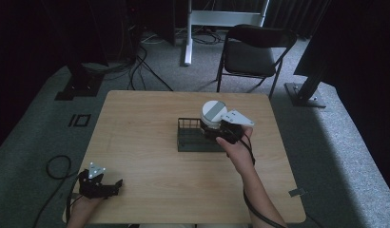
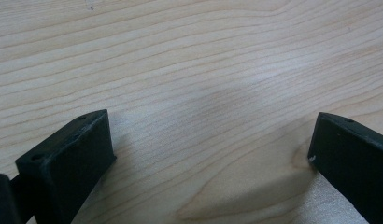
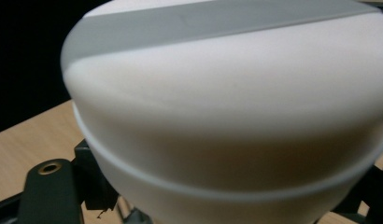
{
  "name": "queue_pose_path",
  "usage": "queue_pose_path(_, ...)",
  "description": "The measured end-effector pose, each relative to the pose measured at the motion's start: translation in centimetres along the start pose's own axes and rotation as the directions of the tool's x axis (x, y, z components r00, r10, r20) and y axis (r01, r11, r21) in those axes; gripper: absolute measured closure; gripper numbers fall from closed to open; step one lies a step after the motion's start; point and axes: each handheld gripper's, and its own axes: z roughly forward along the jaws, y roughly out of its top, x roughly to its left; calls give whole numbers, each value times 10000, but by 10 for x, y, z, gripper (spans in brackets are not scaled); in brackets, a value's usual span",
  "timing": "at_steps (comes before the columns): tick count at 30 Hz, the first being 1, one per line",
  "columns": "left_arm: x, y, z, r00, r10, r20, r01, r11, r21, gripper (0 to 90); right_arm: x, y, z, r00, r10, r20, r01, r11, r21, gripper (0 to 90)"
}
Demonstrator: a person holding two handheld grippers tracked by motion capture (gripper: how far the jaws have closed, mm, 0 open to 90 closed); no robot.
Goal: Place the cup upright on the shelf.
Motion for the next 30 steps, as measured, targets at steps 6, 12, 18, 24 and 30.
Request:
queue_pose_path(6,0,0,0,10000,-19,-6,19,10000,-14,2,-9,-1,12,9971,362,676,-369,9993,86,179)
queue_pose_path(12,0,0,0,10000,-13,-5,13,10000,-10,2,-9,-3,23,9914,391,1248,-451,9979,461,179)
queue_pose_path(18,0,0,0,10000,-16,-4,16,10000,-12,2,-12,-12,32,9785,781,1907,-976,9907,947,179)
queue_pose_path(24,0,0,0,10000,-13,-4,13,10000,-10,2,-13,-22,41,9723,1072,2077,-1375,9809,1374,180)
queue_pose_path(30,0,0,0,10000,-15,-3,15,10000,-10,2,-11,-30,48,9681,1029,2285,-1447,9740,1746,180)
